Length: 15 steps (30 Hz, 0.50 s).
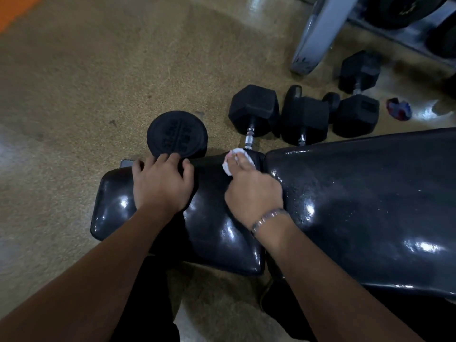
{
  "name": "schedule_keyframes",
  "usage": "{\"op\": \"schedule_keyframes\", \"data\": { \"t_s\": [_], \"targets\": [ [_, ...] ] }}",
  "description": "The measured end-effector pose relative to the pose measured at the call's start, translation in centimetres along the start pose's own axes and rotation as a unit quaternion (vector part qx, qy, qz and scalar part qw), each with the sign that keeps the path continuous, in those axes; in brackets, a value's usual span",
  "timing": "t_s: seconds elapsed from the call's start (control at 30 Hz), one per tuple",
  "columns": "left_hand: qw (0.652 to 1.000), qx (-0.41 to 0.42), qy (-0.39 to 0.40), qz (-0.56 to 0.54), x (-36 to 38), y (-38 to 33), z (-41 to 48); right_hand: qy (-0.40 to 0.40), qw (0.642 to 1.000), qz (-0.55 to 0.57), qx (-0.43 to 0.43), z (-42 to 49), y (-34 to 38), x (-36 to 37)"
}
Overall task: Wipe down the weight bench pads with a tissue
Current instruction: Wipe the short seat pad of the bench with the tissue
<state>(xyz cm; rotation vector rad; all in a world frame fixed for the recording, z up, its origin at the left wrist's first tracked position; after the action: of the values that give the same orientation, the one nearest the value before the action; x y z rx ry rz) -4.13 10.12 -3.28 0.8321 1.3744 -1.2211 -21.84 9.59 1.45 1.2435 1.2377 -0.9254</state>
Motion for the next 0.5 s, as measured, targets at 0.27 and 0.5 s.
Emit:
{"op": "schedule_keyframes", "data": {
  "t_s": [0.27,0.5],
  "targets": [
    [1.0,0.0,-0.001,0.0,0.0,-0.1,0.0,0.034,0.998,-0.022,-0.046,-2.3,0.8,-0.3],
    [1.0,0.0,-0.006,0.001,-0.1,0.0,-0.1,-0.001,1.0,-0.015,0.021,1.2,0.6,-0.3]
  ]
}}
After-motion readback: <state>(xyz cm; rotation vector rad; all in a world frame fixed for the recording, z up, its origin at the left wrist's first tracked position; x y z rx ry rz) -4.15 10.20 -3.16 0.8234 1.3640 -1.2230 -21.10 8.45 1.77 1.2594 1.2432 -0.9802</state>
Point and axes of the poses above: each hand's wrist, its own z-axis towards the middle knuckle, its own x-axis out of the palm, y = z × x, the point moved 3 cm from there along z, towards the middle knuckle, and after that the axes turned 9 degrees about -y, right-handed, at the moved point
